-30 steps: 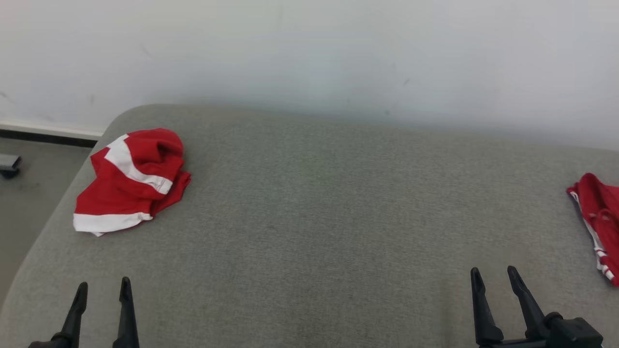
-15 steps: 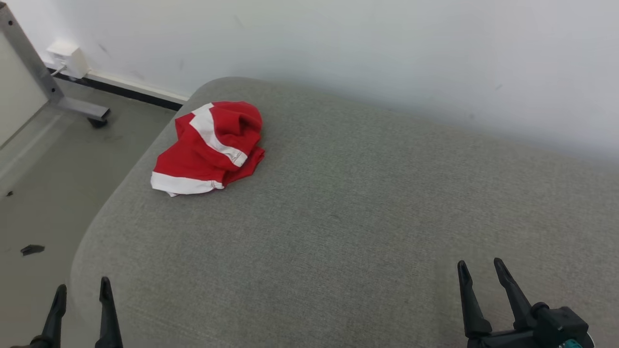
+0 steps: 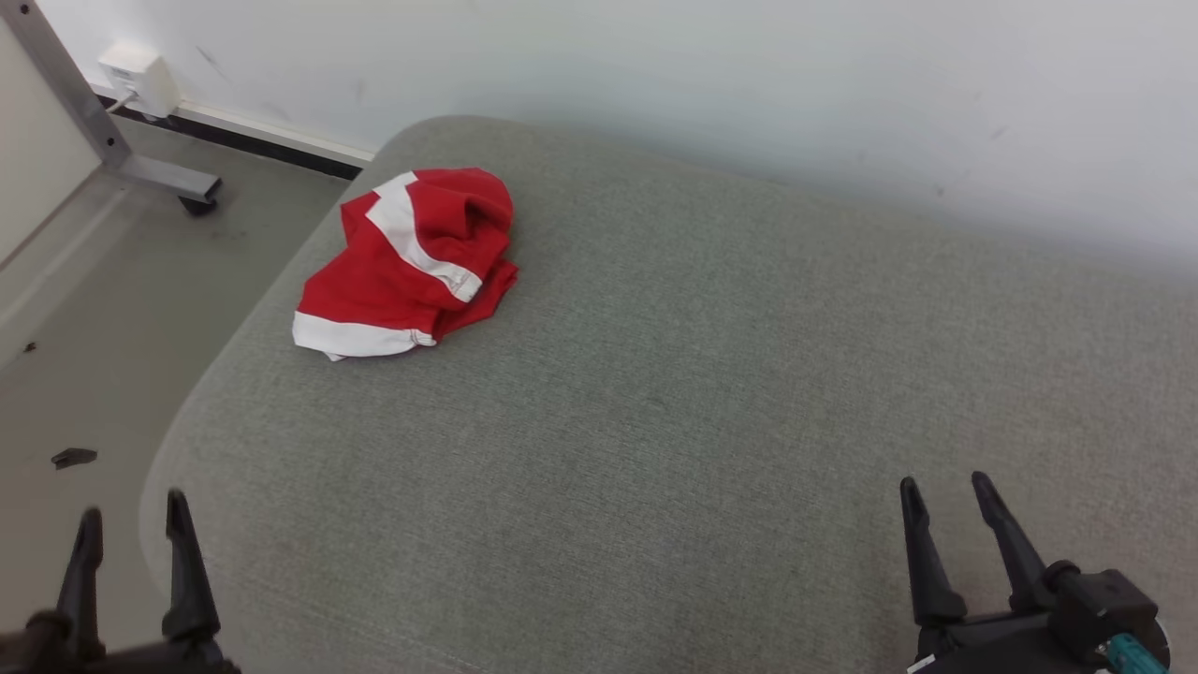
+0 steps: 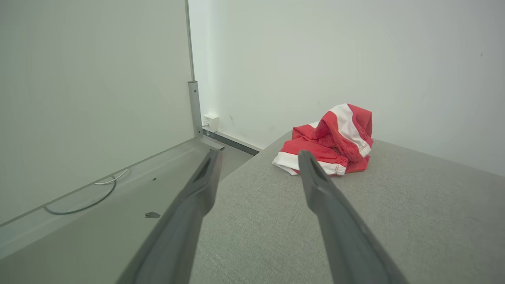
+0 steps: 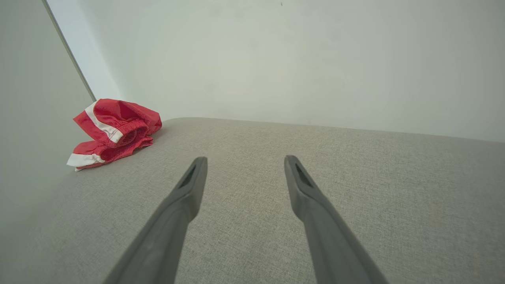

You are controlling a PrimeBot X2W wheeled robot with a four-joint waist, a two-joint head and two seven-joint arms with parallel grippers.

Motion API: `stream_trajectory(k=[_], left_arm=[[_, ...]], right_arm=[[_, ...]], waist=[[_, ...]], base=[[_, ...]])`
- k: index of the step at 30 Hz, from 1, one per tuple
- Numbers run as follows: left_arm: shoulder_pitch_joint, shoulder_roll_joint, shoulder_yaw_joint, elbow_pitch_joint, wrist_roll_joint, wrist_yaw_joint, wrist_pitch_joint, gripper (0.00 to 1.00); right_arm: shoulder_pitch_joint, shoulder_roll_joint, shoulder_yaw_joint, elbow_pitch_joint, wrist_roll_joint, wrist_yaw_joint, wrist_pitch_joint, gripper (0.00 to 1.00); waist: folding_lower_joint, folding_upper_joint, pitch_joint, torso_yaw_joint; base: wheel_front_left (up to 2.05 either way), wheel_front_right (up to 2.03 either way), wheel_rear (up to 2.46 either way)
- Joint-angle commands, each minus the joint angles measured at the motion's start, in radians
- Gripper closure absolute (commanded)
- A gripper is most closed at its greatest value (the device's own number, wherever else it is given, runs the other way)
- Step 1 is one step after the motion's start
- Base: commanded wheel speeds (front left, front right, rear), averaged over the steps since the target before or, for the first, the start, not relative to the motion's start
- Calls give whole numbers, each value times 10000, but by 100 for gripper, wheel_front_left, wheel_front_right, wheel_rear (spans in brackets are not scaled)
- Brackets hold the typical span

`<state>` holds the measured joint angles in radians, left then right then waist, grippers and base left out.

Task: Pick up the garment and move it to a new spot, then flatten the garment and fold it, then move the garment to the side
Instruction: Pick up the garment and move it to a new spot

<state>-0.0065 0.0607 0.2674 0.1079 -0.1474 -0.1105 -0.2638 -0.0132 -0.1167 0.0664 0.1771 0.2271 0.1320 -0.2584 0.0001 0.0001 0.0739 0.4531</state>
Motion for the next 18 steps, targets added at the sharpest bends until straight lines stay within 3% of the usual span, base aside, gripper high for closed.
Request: stream_trajectory(k=[1, 7, 18], left_arm=[[-425, -28, -17, -13, -73, -14, -5, 0], [-2424, 426, -120, 334, -380, -99, -5, 0], [-6809, 2334, -58, 1356, -1236, -192, 659, 0]], right_arm=[[-137, -91, -129, -89, -71, -29, 2, 0], [-514, -253, -397, -519, -244, -29, 149, 0], [-1231, -299, -1249, -1268, -458, -27, 76, 0]], waist=[[-1, -1, 331, -294], [-1, -1, 1291, -1077], [-1, -1, 3353, -3230]], base=[[0, 0, 0], [0, 0, 0], [0, 0, 0]])
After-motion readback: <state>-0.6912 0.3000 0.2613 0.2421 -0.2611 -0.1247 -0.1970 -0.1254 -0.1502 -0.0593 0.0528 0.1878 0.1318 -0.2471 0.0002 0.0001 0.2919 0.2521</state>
